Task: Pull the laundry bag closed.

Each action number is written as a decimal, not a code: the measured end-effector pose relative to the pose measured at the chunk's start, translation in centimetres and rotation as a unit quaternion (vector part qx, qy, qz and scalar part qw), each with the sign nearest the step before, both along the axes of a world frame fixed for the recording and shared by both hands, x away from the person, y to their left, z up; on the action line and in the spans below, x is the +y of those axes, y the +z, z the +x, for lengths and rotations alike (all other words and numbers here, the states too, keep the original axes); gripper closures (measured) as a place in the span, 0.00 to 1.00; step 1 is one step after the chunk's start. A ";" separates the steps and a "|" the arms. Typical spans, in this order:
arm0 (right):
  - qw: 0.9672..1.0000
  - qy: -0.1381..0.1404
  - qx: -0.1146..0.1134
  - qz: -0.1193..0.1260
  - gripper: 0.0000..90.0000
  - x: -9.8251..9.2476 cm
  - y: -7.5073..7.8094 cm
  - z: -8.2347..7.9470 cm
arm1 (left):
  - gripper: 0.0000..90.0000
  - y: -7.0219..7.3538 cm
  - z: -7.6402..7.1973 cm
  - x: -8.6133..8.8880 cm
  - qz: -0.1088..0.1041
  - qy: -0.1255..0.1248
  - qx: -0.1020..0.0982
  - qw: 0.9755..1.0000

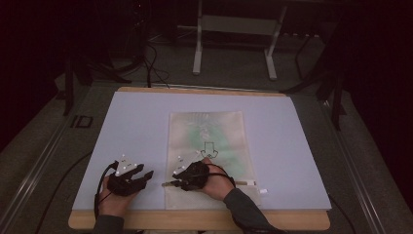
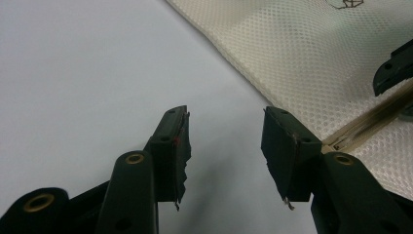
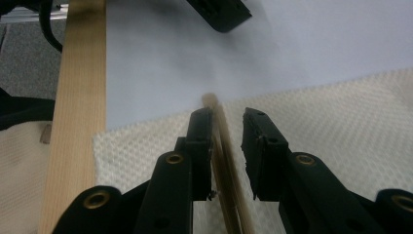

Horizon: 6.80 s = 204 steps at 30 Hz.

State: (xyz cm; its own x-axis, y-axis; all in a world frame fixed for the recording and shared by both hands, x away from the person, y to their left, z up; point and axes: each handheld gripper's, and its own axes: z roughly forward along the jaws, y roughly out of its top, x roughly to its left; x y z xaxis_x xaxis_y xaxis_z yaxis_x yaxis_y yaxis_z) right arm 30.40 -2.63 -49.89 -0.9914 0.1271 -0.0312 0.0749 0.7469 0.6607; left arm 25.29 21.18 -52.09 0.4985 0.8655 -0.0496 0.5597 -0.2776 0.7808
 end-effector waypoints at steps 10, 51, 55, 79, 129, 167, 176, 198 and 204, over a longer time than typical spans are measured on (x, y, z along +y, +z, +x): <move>1.000 0.012 0.004 -0.003 0.83 1.9 -0.4 -0.1 | 0.58 0.1 0.0 0.2 -0.005 0.004 -0.002 1.000; 0.999 0.022 0.015 -0.026 0.87 4.8 -1.8 0.4 | 0.58 0.3 -0.1 0.6 -0.006 0.016 -0.010 1.000; 0.998 0.022 -0.003 -0.052 0.82 5.5 -2.3 0.2 | 0.58 0.3 -0.1 0.6 -0.005 0.015 -0.008 1.000; 1.000 0.012 0.004 -0.019 0.90 4.7 -1.2 0.1 | 0.57 0.2 0.0 0.6 -0.005 0.013 -0.007 1.000; 0.995 0.032 0.041 -0.079 0.90 1.9 -1.1 1.0 | 0.60 0.3 -0.2 0.0 -0.002 -0.012 -0.003 1.000; 0.996 0.029 0.047 -0.067 0.90 1.6 -1.5 1.3 | 0.98 -0.1 -1.6 -2.4 -0.016 -0.166 0.018 0.986; 0.996 0.031 0.047 -0.065 0.90 1.6 -1.5 1.4 | 0.98 -0.2 -1.7 -3.0 -0.009 -0.192 0.019 0.981; 0.996 0.027 0.052 -0.064 0.90 1.5 -1.6 1.3 | 0.99 -0.9 -2.0 -5.5 0.085 -0.225 0.020 0.970; 0.996 0.032 0.046 -0.066 0.90 1.4 -1.6 1.2 | 1.00 -0.7 -1.9 -5.9 0.095 -0.209 0.037 0.972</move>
